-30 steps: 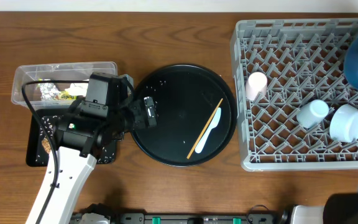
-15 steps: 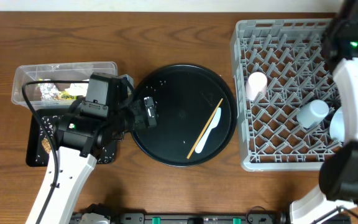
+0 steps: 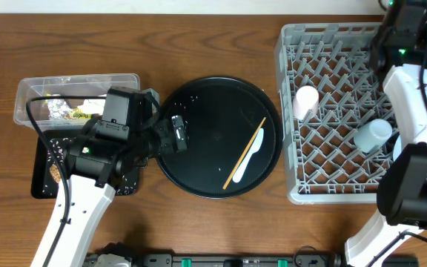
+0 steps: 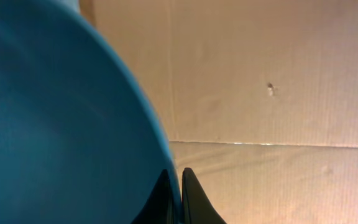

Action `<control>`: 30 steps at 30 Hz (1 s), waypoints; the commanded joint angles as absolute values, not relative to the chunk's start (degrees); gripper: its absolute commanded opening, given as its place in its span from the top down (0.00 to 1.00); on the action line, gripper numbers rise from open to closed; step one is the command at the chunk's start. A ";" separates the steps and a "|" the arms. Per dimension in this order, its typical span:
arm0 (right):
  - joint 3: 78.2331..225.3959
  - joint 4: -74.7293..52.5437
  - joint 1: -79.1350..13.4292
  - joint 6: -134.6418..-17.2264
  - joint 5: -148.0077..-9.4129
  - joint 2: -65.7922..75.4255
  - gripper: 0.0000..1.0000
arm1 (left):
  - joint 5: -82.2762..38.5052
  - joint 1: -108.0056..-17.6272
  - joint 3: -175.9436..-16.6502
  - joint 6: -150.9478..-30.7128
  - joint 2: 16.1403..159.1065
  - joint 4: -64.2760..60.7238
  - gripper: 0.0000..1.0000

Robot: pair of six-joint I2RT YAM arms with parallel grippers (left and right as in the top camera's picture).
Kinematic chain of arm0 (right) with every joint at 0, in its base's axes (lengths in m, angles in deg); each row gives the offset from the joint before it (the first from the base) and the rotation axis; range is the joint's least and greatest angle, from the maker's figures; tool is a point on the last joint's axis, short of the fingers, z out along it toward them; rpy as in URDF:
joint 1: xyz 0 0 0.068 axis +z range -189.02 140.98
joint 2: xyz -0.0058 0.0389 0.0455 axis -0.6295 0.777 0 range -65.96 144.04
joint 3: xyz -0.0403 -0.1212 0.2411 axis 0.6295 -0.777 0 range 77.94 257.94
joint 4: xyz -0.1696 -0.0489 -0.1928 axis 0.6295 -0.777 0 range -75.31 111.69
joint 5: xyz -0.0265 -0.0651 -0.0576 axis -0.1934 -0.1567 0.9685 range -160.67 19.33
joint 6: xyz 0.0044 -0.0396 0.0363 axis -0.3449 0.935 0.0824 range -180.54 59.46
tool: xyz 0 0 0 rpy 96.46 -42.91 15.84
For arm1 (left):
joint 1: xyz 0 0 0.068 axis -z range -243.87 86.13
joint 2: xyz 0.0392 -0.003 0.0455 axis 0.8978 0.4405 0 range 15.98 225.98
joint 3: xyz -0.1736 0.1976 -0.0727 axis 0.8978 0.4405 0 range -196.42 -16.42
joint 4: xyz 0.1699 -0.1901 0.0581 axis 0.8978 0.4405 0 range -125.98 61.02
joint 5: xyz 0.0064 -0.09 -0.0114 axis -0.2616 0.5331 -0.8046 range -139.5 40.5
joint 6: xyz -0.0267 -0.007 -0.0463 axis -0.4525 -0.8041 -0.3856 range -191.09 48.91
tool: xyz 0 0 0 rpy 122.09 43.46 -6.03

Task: Sort waste into correct bins and load items into the dishwasher rack
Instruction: 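Lower the blue plate upright into the rack's back slots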

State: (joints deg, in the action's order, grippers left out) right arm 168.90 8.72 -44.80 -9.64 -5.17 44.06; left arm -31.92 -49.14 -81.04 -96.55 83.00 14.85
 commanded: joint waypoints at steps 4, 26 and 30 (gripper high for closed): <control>163.91 9.44 -43.29 -9.03 -6.05 43.38 0.99 | -32.66 -49.39 -80.60 -95.96 83.09 14.98 0.02; 163.69 19.61 -30.48 -3.04 1.12 43.34 0.51 | -32.64 -49.39 -80.60 -95.96 83.09 14.98 0.02; 163.69 20.39 -27.88 -3.02 4.07 43.34 0.28 | -32.64 -49.39 -80.60 -95.98 83.09 14.98 0.02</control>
